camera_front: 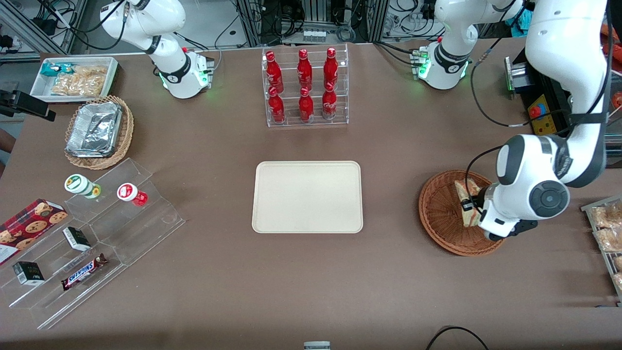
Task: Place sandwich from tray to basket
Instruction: 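Lift the sandwich and carry it with the left gripper over the basket, then lower the sandwich into the basket and open the left gripper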
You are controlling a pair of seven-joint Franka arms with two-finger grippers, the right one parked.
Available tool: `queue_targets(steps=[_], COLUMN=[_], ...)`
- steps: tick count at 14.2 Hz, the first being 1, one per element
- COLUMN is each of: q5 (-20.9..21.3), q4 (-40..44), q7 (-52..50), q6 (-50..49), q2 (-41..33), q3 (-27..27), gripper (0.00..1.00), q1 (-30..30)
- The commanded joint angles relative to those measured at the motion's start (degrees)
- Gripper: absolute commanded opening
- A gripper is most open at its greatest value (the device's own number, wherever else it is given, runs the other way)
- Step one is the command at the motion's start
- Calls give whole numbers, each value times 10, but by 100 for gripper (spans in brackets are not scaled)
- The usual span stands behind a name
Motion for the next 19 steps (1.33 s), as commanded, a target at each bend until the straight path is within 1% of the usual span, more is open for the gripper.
queue_targets(steps=[1,4,7,11,13,14,16,19], q5=[12,12,12,13,13,13,13,11], q4=[-34,-34,-32,-28,-20,-17,1,66], q7=[-54,-73,-73,-67,-65,-66,-67,-63], q6=[32,36,36,35,32,31,16,-83], q2=[-6,4,10,11,10,7,-3,-36], q3=[-5,-4,-4,-4,-4,-4,-5,-9], gripper=[14,16,23,59,88,100,100,100], q1=[11,12,12,11,11,11,10,-1])
